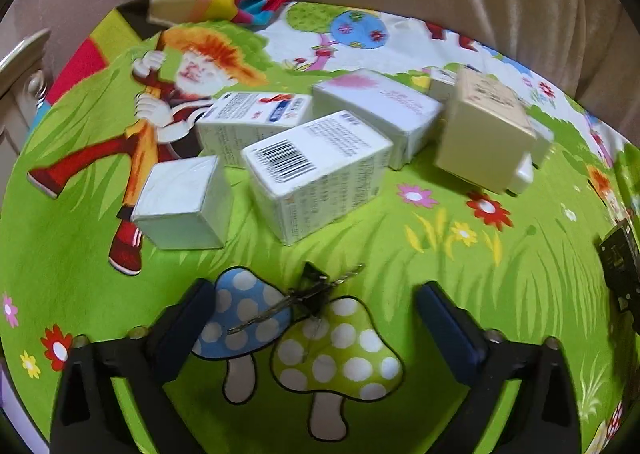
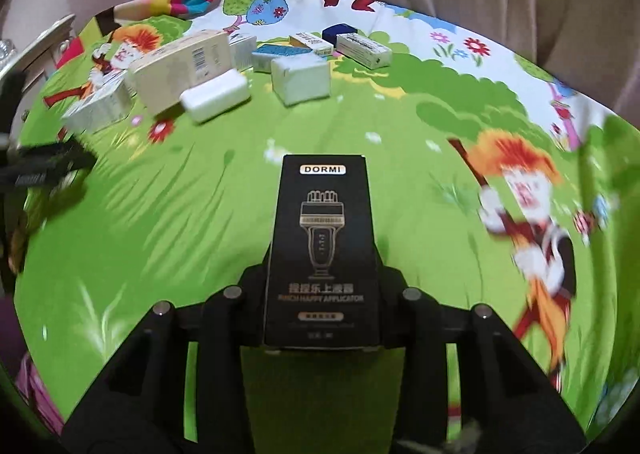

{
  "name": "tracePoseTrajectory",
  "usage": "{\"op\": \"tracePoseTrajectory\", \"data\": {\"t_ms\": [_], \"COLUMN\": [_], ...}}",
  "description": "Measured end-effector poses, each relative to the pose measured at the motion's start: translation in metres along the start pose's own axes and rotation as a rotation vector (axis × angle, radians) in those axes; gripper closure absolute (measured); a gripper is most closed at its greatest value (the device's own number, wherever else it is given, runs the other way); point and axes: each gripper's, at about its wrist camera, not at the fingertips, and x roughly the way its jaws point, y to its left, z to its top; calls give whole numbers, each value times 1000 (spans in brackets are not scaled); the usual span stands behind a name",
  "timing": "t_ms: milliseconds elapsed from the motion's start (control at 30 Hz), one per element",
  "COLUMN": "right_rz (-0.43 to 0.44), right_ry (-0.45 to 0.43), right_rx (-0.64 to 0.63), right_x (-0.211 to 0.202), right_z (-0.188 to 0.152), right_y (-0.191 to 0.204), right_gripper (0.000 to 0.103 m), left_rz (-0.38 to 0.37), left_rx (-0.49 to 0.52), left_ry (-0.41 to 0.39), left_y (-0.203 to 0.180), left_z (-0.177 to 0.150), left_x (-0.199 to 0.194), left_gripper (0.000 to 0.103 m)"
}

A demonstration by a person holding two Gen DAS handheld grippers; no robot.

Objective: Organize rigid objects
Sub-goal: 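Grasp the black DORMI box with the right tool while the left tool grasps the black binder clip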

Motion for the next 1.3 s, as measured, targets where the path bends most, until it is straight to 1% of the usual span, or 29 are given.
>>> {"op": "tracePoseTrajectory", "data": {"t_ms": [33, 67, 100, 167, 300, 467, 667, 767, 833, 900, 1000, 1067, 1100, 1167, 1200, 1233, 1267, 1300], "right_rz": [-3, -5, -6, -12, -15, -16, -24, -62, -82, -93, -109, -105, -97, -106, -112, -111, -111, -122], "right_ry": [-7, -7, -7, -6, -7, -7, -10, -22, -58, -131, -262, -303, -339, -406, -452, -497, -565, -610], "right_rx": [5, 12, 13, 11, 13, 11, 5, 1, 1, 7, 32, 78, 105, 107, 102, 100, 93, 84], "right_x": [0, -3, -2, 2, 5, 5, 4, 2, -5, -20, -47, -61, -73, -97, -113, -128, -151, -166], "right_z": [-3, -7, -6, -3, 0, -1, -1, -1, -2, -4, -11, -17, -21, -25, -27, -28, -29, -29], "right_y": [1, 1, 1, 1, -2, -2, 0, 1, 1, 0, -2, -1, 1, 10, 16, 20, 27, 32], "right_gripper": [60, 60, 60, 60, 60, 60, 60, 60, 60, 60, 60, 60, 60, 60, 60, 60, 60, 60], "left_rz": [-30, -44, -40, -63, -72, -53, -56, -65, -96, -112, -130, -129, -124, -115, -113, -108, -104, -101], "left_rx": [47, 82, 95, 88, 50, 70, 65, 30, 4, 0, 24, 50, 64, 87, 92, 97, 101, 102], "left_ry": [-16, -6, 5, 2, -47, -99, -110, -101, -97, -107, -154, -223, -264, -368, -411, -482, -523, -575], "left_y": [-7, -16, -23, -32, -43, -50, -47, -46, -48, -53, -65, -72, -77, -86, -88, -91, -93, -94], "left_z": [-2, -4, -8, -17, -35, -49, -48, -51, -55, -59, -60, -56, -55, -51, -49, -49, -48, -49], "left_x": [-6, -11, -15, -24, -36, -42, -40, -44, -50, -60, -84, -109, -122, -154, -167, -186, -197, -211], "left_gripper": [67, 75, 76, 76, 76, 76, 76, 76, 76, 76, 76, 76, 76, 76, 76, 76, 76, 76]}}
